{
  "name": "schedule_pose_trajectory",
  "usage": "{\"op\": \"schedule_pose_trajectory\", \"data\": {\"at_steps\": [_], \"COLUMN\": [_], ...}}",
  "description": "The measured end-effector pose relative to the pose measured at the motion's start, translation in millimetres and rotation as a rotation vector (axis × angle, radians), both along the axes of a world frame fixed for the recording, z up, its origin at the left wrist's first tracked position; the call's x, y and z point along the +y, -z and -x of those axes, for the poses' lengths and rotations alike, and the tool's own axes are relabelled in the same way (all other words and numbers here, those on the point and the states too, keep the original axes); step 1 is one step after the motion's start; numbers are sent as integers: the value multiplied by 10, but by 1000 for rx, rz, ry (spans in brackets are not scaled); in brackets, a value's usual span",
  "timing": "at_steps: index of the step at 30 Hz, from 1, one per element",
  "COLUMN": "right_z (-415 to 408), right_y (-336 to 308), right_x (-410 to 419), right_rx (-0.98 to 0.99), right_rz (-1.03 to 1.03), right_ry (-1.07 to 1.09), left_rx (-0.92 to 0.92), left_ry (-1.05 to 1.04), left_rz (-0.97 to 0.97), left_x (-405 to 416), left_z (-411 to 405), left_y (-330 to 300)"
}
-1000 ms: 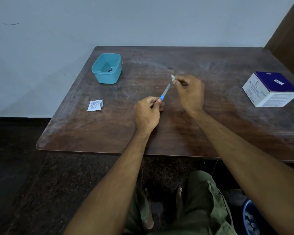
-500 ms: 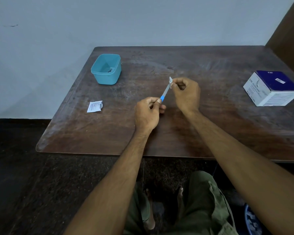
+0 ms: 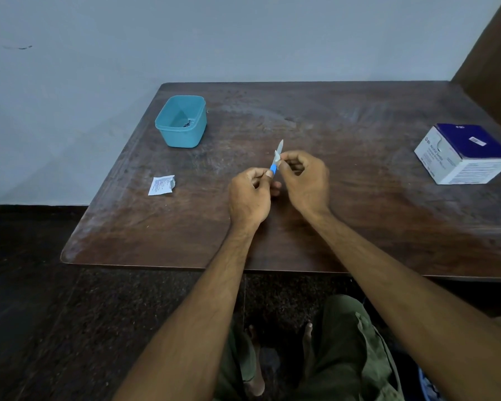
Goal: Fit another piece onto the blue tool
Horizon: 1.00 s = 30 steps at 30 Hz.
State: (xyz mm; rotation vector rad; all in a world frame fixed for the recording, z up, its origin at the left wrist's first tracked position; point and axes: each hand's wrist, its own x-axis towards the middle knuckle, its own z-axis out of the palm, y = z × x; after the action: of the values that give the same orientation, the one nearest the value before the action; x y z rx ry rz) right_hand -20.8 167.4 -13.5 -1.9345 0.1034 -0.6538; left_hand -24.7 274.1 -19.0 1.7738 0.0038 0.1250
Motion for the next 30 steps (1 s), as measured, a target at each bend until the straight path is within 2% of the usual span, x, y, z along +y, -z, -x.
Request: {"op": "schedule_pose_trajectory", "data": {"at_steps": [5,12,18,24,30], "right_z": [-119,112,-33,117,40], "right_y": [-90,44,-64,39,-35], "right_x": [-44,28,-25,6,14], "right_rx": [17,35,15,-54,-69], "right_rz": [-24,37,58,356,510], "right_ry": [54,-82,-31,-114,-94], "left_rx": [13,-10,-14,-44,-25], "left_ry": [9,-9,8,12,118], "left_rz": [1,40,54,126,168], "left_x": [-13,11,7,46,122], "left_z": [5,-38,-24,-46,-66], "left_y": [-12,32,28,47,69]}}
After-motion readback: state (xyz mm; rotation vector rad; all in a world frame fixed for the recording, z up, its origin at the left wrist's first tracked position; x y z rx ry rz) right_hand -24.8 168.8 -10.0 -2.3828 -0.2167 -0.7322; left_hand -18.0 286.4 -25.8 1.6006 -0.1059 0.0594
